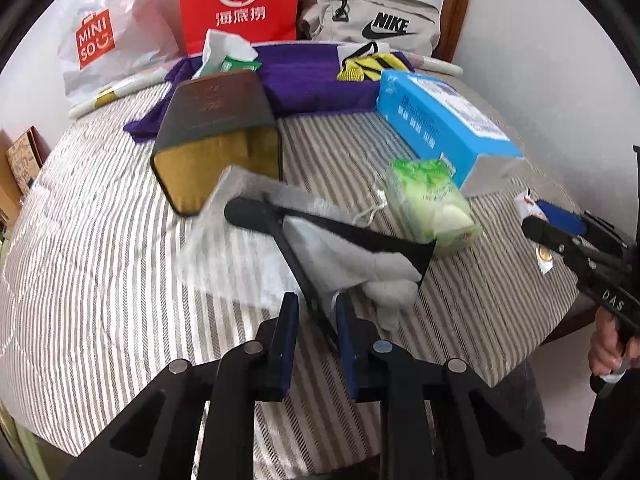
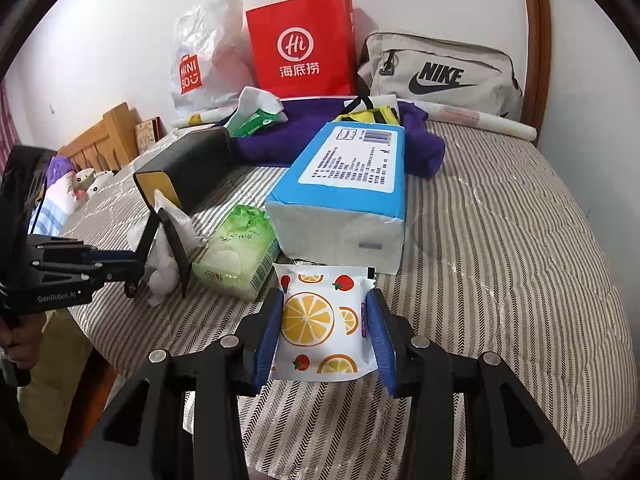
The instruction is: Organize soft objects
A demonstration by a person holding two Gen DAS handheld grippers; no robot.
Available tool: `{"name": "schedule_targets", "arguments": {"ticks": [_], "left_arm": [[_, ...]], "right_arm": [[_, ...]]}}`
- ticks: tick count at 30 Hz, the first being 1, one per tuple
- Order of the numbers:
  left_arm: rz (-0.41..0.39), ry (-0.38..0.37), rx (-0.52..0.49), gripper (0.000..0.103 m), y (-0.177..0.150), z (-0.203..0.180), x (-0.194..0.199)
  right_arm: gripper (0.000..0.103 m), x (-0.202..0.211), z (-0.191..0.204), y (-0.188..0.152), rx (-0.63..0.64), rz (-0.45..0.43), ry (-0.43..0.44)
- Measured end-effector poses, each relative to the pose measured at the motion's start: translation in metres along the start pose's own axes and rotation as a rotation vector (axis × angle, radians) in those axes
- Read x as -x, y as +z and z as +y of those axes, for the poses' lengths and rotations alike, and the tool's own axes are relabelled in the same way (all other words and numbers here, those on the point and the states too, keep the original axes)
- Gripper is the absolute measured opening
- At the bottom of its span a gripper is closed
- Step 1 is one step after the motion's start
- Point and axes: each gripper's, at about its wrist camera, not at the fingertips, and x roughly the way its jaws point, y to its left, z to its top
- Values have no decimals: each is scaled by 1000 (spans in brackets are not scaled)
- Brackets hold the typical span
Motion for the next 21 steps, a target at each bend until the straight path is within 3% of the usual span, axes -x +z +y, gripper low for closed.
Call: {"name": "schedule_targets", "arguments": {"ticks": [13,17,19,21], "left_arm": [[-12,-83,89,16,-2,15,-5],[-22,-69,106,15,-3,21,0],[-10,-70,121,8,-3,27,1],[1,-66,131,8,-4,33,1]], "right_arm": [[42,5,10,4,22,-1,5],[42,8,6,7,19,-7,-8],[42,8,4,7,15,-4,-11],[42,6,2,6,11,1,-14]]}}
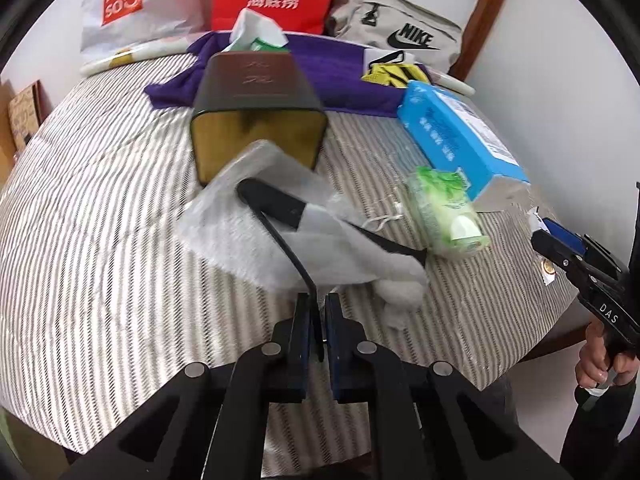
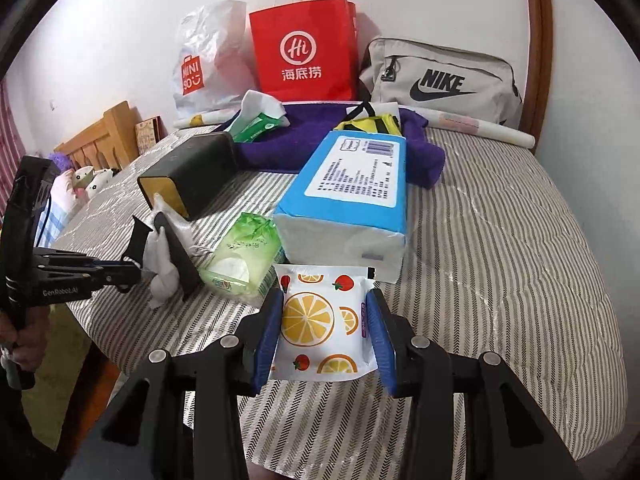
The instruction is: Organize soft objects
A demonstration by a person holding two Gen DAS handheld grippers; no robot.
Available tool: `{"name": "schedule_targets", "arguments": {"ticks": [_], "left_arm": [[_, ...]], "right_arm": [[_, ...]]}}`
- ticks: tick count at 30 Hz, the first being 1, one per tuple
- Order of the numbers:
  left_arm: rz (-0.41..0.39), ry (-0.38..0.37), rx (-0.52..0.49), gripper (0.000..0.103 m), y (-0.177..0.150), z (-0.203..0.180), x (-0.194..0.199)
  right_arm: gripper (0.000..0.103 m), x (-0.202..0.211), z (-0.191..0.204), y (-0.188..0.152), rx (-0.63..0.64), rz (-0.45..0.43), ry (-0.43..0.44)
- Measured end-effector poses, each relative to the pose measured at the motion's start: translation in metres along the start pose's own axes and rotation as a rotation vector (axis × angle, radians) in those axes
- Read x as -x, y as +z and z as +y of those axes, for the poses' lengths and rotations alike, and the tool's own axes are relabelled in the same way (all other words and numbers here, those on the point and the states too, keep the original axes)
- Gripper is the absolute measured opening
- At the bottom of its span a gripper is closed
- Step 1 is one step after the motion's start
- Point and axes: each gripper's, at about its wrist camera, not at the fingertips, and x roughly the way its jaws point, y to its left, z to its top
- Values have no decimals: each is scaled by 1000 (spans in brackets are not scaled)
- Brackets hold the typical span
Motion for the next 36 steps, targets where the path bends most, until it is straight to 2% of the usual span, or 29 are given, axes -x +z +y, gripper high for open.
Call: {"name": "schedule_targets", "arguments": {"ticks": [7,11,15,17,20,22,29,33,36], "left_arm": [[0,21,-12,7,0,4,1],[-1,-12,-10,7,1,8,10],[17,61,-7,8,-3,21,10],[13,38,3,8,-6,25,13],[13,43,-15,8,-4,22,11],[40,27,-3,8,-2,22,1],[-2,51,9,5,6,21,0],[-35,41,9,5,10,21,18],[-66,62,2,5,17,21,34]], "right_arm": [[42,-6,2,-1,-1,15,4],[43,-7,5,-1,11,24,4],[43,-7,2,-1,4,29,-1],[43,-8,0,-1,-4,31,-3],[43,-8,0,-1,-7,33,-1],[43,-8,0,-1,-11,31,0],[43,6,1,10,11,-4,-7],[43,18,-2,21,15,-33,-15],[43,24,-3,33,20,-56,-11]]}}
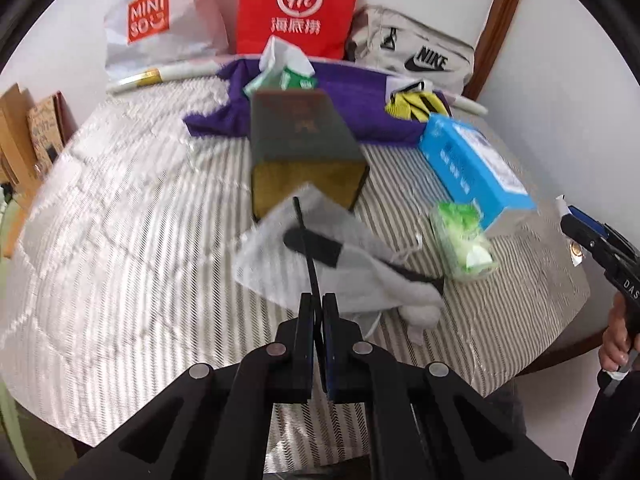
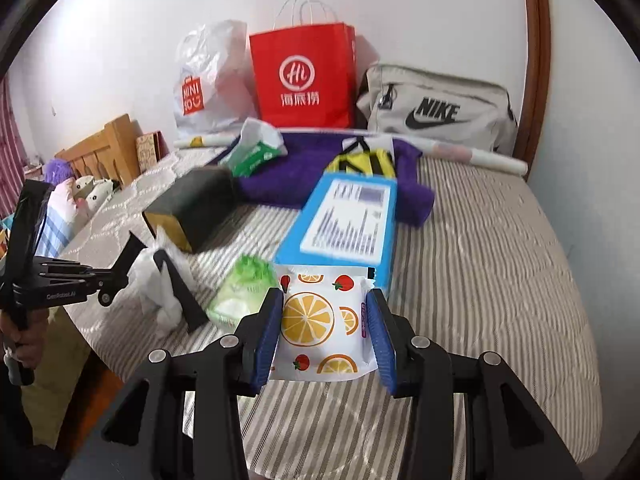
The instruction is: Organize soft objects
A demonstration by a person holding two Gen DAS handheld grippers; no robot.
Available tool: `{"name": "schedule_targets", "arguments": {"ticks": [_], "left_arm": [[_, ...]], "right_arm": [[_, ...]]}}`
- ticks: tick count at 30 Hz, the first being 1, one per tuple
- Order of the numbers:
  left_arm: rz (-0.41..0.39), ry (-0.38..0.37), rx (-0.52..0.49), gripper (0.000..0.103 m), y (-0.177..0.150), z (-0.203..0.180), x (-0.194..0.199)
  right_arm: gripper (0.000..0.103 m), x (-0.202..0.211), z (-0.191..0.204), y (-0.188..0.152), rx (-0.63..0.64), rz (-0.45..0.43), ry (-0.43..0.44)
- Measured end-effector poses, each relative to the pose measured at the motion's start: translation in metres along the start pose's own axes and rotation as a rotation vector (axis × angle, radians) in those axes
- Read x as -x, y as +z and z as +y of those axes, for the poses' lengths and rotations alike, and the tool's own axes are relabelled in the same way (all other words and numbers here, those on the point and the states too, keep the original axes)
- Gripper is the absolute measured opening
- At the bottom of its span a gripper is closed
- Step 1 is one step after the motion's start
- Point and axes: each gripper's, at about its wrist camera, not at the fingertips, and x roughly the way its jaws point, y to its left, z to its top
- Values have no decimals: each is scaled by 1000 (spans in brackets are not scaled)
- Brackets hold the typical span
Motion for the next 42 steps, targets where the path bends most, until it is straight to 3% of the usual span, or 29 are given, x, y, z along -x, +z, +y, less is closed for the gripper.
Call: {"name": "schedule_targets", "arguments": {"ticks": [9,17,31,42], "left_arm": [[-67,-5,12,5,30,4,29],[-101,-17,30,5,62,8,30],[-90,-39,57,5,147,21,-10],[-33,-102,170,5,207,48,-65]], "right_arm": [[43,-1,4,47,46,-52,-5],[43,-14,1,87,56,-75,-8],[43,-80,-17,144,54,-44,-18],[43,-146,-38,165,7,30,-1]]}}
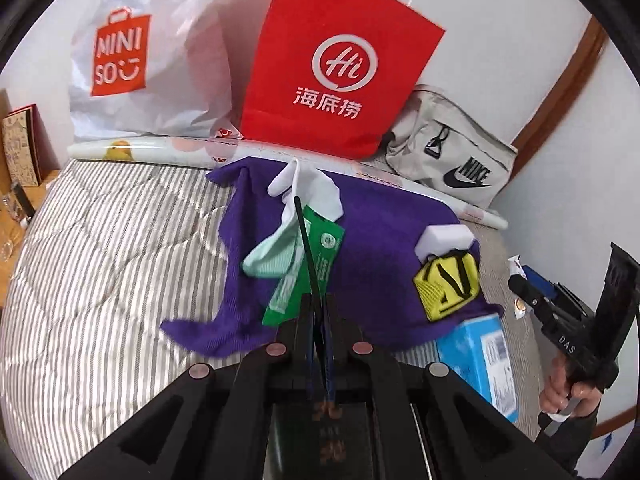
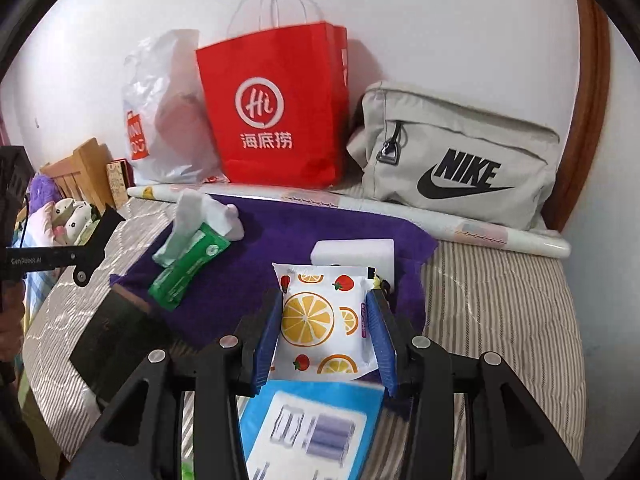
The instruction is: Organize soft objects
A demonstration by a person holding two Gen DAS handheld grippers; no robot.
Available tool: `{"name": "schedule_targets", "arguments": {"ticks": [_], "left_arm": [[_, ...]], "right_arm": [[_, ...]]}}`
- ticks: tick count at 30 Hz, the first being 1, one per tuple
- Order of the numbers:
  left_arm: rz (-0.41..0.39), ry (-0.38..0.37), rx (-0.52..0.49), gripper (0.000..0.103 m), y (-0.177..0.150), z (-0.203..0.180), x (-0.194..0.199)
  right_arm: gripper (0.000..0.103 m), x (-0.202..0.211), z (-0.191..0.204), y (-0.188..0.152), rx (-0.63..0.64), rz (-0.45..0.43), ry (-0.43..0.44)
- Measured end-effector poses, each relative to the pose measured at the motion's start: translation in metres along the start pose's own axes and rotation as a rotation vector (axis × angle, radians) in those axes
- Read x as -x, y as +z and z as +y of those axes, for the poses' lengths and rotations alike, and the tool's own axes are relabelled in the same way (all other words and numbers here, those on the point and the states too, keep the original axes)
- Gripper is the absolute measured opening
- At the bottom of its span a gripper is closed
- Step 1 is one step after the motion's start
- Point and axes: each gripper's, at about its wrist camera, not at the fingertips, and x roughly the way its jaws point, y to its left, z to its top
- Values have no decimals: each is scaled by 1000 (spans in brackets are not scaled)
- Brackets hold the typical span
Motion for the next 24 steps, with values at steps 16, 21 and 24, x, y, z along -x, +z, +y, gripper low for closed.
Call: {"name": "schedule_targets", "arguments": {"ticks": [16,21,24], "left_arm": [[149,28,17,5,28,13,-87],[172,21,17,5,27,15,-100],[174,17,20,5,29,15,-103]], "right_arm": [[44,-75,-4,13,28,112,12],[45,-87,-9,11,22,146,3],[46,-89,-9,12,32,148,0]]}}
